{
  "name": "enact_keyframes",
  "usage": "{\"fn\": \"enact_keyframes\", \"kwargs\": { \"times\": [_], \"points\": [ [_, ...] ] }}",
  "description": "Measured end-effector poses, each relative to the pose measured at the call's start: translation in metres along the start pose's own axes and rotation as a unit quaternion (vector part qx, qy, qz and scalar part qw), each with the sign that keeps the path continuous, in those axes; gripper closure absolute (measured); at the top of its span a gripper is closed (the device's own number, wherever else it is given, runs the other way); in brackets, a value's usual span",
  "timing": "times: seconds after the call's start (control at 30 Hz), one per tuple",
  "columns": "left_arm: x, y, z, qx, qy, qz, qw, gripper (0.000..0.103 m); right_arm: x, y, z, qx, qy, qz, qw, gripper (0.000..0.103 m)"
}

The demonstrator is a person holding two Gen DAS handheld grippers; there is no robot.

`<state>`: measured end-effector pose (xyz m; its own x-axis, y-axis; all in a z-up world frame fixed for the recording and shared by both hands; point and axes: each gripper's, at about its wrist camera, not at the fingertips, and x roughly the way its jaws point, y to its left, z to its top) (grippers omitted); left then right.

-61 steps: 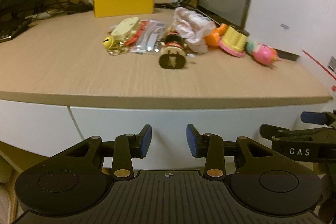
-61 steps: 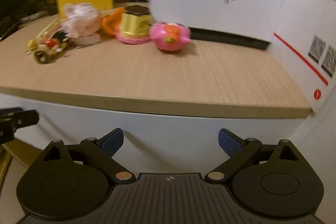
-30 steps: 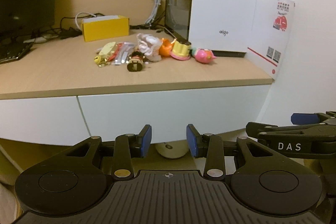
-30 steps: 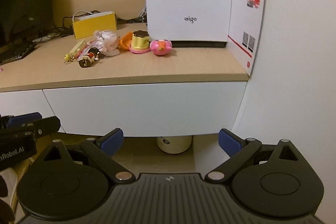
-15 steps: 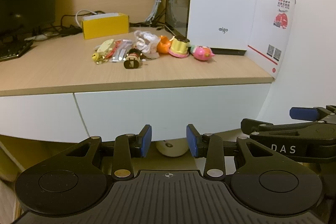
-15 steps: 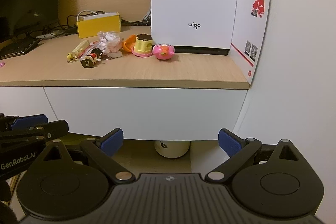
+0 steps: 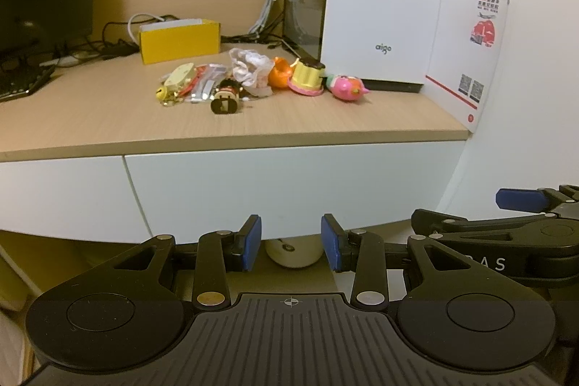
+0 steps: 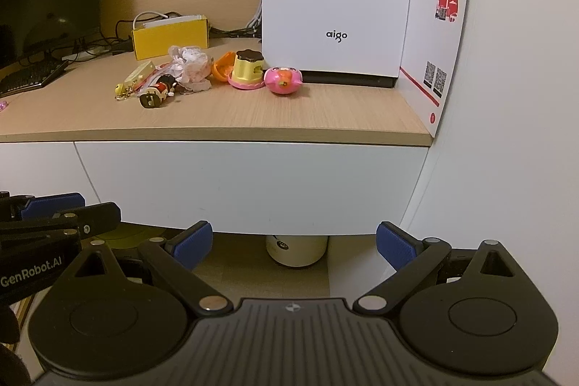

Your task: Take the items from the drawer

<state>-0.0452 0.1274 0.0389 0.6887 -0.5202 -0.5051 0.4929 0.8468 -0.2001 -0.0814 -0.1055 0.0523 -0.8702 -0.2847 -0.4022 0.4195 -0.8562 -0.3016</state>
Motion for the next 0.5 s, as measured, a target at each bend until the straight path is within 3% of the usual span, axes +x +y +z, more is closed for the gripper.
{"fn": "enact_keyframes", "kwargs": {
  "times": [0.5],
  "points": [
    [0.0000, -0.0010, -0.0029, 0.005, 0.006, -0.015, 0.9999, 0.063, 0.0004, -0.0009, -0.0014, 0.004, 0.003, 0.000, 1.000, 0.005]
  ]
}}
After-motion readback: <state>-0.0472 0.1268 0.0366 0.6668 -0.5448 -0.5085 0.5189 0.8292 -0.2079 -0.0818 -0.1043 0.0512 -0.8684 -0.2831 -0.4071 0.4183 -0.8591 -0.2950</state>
